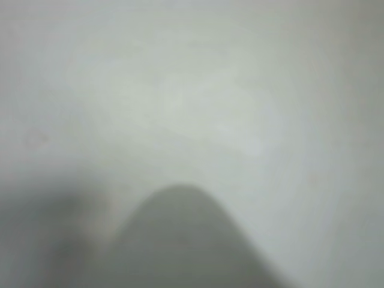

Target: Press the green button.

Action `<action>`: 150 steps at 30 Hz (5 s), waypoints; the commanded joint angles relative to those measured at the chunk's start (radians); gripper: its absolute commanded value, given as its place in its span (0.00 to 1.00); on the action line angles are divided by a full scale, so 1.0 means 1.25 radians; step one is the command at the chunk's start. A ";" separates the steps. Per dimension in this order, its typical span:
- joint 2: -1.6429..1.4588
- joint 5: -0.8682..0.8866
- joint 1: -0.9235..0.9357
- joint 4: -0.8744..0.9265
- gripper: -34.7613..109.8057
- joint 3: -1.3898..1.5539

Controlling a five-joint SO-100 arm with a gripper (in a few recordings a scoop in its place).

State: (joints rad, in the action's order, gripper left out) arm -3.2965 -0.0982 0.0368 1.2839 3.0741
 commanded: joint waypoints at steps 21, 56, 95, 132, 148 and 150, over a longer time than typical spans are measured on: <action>-0.007 -0.026 0.006 0.020 0.24 -0.006; 0.482 -0.096 0.067 0.125 0.24 -0.541; 1.363 -0.369 0.302 0.349 0.24 -1.484; 1.770 -0.422 0.373 0.393 0.24 -1.924; 1.993 -0.396 0.301 0.393 0.24 -1.982; 2.019 -0.385 0.291 0.393 0.24 -1.995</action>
State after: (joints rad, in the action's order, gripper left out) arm -0.8161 -0.5952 0.4372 1.7610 0.5921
